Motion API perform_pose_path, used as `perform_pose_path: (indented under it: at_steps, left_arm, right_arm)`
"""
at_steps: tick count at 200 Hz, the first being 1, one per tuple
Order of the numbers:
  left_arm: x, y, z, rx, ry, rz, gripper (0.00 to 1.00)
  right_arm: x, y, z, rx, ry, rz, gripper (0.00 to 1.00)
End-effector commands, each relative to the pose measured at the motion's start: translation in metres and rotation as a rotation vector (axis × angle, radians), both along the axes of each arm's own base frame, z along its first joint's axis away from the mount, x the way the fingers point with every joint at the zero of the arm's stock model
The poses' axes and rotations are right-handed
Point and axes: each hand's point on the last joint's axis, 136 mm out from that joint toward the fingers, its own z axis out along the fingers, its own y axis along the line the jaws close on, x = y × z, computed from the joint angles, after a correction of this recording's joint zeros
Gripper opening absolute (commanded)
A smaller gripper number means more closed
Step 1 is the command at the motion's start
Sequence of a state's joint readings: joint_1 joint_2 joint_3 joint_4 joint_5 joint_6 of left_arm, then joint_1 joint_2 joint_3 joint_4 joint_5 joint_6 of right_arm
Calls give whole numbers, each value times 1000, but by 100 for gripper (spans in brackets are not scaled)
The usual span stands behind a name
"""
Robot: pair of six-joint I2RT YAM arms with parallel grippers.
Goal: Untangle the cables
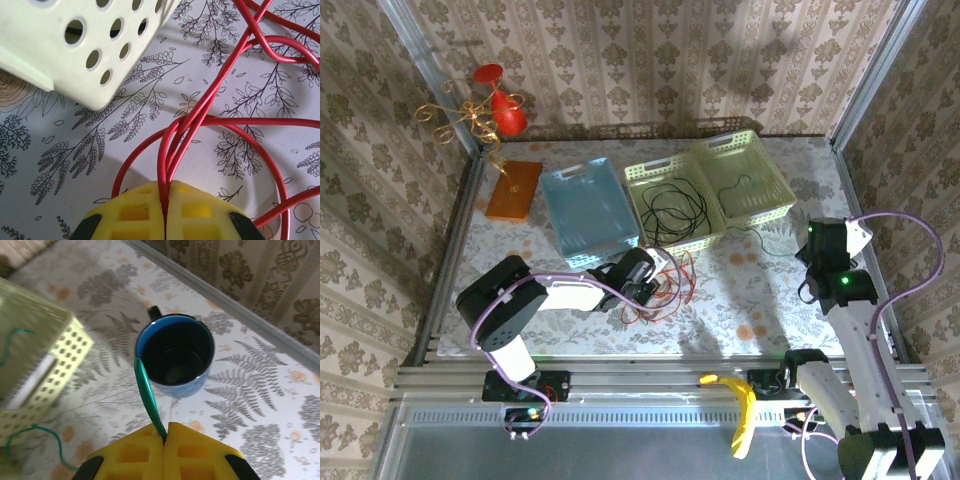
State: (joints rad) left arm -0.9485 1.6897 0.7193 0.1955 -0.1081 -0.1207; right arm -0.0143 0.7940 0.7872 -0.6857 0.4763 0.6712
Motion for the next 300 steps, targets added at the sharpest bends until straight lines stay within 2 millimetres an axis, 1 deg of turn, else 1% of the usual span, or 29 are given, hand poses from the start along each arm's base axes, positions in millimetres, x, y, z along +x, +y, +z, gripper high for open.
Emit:
perform_pose_path:
  at_steps: [1, 19, 50, 70, 102, 118, 141, 165, 185, 200, 227, 233, 245, 270, 274, 287, 300]
  left_arm:
    - [-15, 22, -30, 94, 75, 9, 0]
    - [-15, 20, -31, 90, 78, 8, 0]
    - [-14, 17, -31, 83, 82, 1, 0]
    - [-14, 15, -32, 84, 82, -4, 0]
    - [-13, 14, -31, 75, 79, -1, 0]
    - [-14, 14, -30, 70, 77, 0, 0]
    - [-14, 14, -30, 68, 79, 1, 0]
    - [-13, 12, -30, 63, 78, 1, 0]
    - [-13, 11, -27, 60, 76, 3, 0]
    - [-13, 12, -26, 57, 75, 6, 0]
    - [-15, 13, -24, 59, 76, 2, 0]
    - [-16, 13, -24, 60, 77, 2, 0]
    - [-16, 14, -23, 61, 77, 3, 0]
    - [-16, 14, -22, 63, 76, 4, 0]
    - [-16, 14, -21, 63, 76, 2, 0]
    - [-15, 14, -21, 64, 76, 5, 0]
    - [-15, 15, -21, 66, 76, 6, 0]
  right_arm:
    - [4, 10, 15, 74, -104, -5, 0]
    - [0, 14, 34, 49, -123, 9, 0]
    - [-4, 17, 77, -14, -210, 33, 0]
    - [-6, 12, 99, -55, -239, 19, 0]
    - [-14, -2, 120, -150, -239, -33, 0]
    - [-12, -3, 122, -161, -257, -34, 0]
    - [1, 3, 116, -111, -295, -35, 0]
    - [24, 15, 102, -72, -312, -52, 0]
    - [39, 25, 94, -108, -310, -99, 0]
    - [48, 26, 90, -145, -303, -164, 0]
    - [72, 31, 73, -191, -260, -215, 0]
    - [81, 33, 72, -191, -276, -225, 0]
    - [92, 36, 65, -199, -272, -241, 0]
    - [119, 43, 50, -222, -226, -251, 0]
    - [126, 45, 41, -235, -194, -244, 0]
    - [143, 51, 29, -234, -155, -231, 0]
    - [161, 57, 12, -216, -113, -199, 0]
